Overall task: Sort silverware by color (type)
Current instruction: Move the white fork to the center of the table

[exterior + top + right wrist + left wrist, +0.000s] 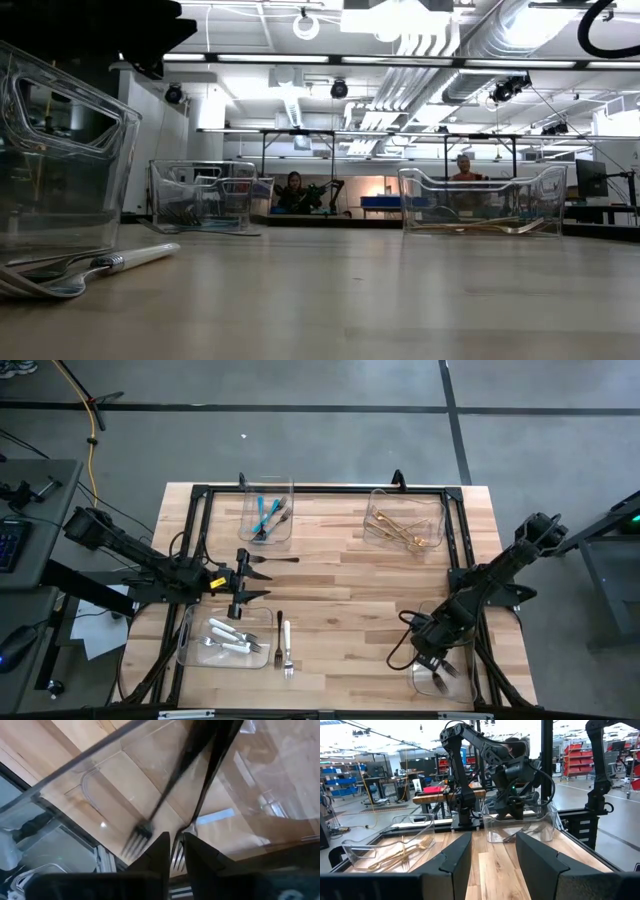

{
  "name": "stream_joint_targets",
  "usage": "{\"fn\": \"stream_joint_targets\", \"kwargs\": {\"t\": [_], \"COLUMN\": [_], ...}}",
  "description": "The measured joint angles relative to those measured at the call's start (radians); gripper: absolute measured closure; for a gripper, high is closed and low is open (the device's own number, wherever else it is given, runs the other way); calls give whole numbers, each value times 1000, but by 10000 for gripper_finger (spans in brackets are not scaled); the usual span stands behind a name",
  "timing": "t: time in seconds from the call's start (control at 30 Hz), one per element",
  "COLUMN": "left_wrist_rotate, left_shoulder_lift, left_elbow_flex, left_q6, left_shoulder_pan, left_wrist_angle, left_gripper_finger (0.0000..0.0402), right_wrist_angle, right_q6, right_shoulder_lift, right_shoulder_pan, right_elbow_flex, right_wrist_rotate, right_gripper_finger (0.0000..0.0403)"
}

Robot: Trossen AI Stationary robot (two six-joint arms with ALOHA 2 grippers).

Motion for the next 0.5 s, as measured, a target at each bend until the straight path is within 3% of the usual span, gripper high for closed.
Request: {"fn": "stream_joint_targets", "kwargs": {"t": [0.1, 0.3, 0.4, 0.5], "left_wrist_rotate": [0, -16, -32, -32], "left_shoulder_lift": [0, 0, 0, 0], "left_elbow_flex": [0, 0, 0, 0], "left_q6": [7, 19, 19, 19], "left_shoulder_pan": [0, 0, 0, 0], "left_wrist_angle": [0, 0, 0, -2], "left_gripper_finger": [255, 255, 255, 255], "right_wrist_angle": [1, 18, 59, 154], "right_q6": [0, 47, 65, 67], "right_shoulder_lift": [-1, -28, -66, -112], "right_shoulder_pan": [-6, -45, -58, -66], "right_elbow_flex": [0, 1, 1, 1], "right_wrist_rotate": [-41, -242, -251, -163], "right_gripper_finger": [345, 338, 339, 339]}}
